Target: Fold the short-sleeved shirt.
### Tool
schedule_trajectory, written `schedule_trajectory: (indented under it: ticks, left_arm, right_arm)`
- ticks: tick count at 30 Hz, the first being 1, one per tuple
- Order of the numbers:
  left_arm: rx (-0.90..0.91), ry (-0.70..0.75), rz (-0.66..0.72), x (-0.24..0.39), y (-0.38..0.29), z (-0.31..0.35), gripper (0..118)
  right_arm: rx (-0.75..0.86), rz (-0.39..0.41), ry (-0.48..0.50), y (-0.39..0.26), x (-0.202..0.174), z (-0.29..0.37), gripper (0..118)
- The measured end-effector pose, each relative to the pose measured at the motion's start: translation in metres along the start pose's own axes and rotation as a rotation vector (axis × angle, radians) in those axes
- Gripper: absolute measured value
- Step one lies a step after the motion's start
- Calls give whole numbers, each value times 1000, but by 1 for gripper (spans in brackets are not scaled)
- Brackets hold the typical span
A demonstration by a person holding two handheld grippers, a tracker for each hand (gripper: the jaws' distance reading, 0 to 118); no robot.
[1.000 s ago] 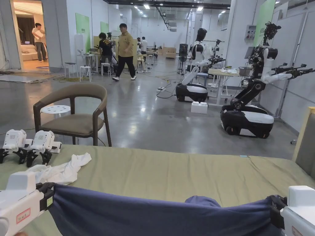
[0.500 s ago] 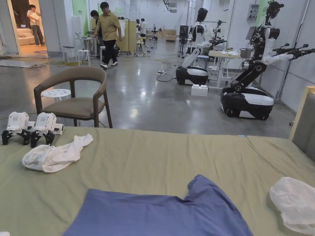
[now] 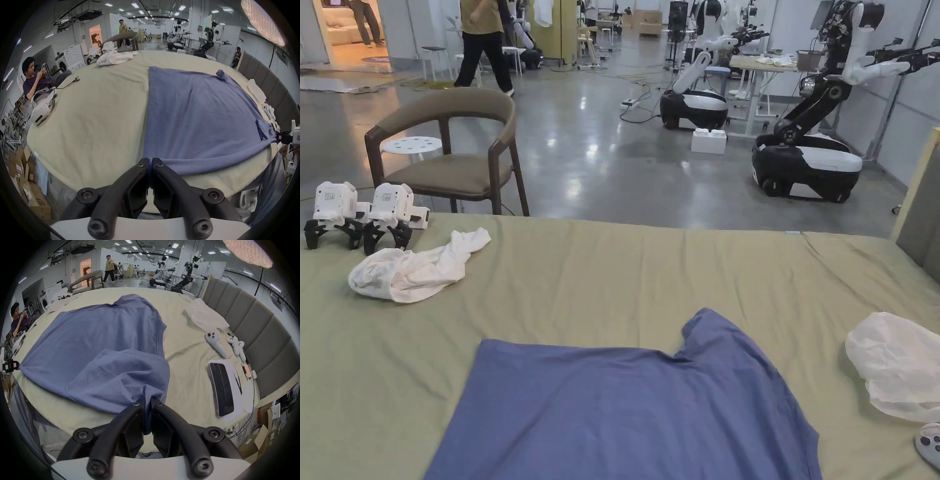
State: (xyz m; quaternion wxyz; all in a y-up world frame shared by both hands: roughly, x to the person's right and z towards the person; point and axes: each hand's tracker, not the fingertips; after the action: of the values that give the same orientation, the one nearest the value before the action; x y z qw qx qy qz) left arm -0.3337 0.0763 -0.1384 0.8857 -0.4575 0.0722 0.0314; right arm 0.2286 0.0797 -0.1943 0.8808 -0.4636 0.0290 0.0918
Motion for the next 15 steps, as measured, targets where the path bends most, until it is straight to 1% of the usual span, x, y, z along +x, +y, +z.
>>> schedule_trajectory:
  ticks: [2,3,5,6,7,8,10,12,15]
  left_arm:
    - [-35,17,-16,3,-2,-4,3]
    - [-42,24,-19,-1,-5,-10,8]
    - [-37,63,-30,-1,-5,-9,25]
    - [-30,65,-30,-1,-4,-7,37]
    - [-8,71,-22,-3,-3,-7,45]
    - [23,70,-12,-4,0,-6,50]
    - [101,58,0,-2,9,-2,52]
    - [158,45,-1,7,19,2,52]
    - [253,36,-12,23,42,7,52]
  right_arm:
    - [-15,14,-21,-2,-3,0,18]
    - [-16,16,-32,-2,-3,2,32]
    - [21,7,-51,0,-3,11,56]
    - [42,-5,-55,1,-2,14,67]
    - [80,-24,-64,5,-2,20,70]
    - [111,-33,-66,9,-3,24,70]
    - [210,-52,-51,22,-4,31,72]
    - [295,-52,-51,36,-9,31,77]
    - [423,-42,-63,60,-22,28,77]
